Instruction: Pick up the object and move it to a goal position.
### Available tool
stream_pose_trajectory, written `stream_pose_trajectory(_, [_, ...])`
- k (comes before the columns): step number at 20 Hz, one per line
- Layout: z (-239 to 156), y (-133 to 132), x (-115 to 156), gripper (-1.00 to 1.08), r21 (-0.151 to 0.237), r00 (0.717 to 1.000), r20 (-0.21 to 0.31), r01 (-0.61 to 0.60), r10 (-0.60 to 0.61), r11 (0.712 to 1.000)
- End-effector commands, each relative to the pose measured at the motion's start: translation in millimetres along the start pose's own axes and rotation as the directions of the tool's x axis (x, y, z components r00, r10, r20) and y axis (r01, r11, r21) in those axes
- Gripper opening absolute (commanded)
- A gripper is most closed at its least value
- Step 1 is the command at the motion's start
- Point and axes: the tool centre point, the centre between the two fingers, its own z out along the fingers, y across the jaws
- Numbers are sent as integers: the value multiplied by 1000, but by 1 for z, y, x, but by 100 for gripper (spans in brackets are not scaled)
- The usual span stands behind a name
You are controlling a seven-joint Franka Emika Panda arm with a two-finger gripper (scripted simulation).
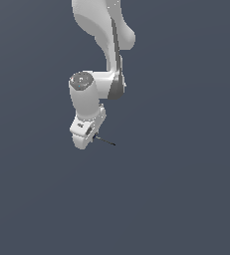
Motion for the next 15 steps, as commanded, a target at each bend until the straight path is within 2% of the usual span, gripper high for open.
stream_pose_trajectory(1, [-10,0,-18,-100,0,1000,-1,1,-1,1000])
stream_pose_trajectory(8, [-26,0,-47,-100,0,1000,-1,1,-1,1000])
stream_pose_trajectory(15, [-27,1,-50,-100,0,1000,-1,1,-1,1000])
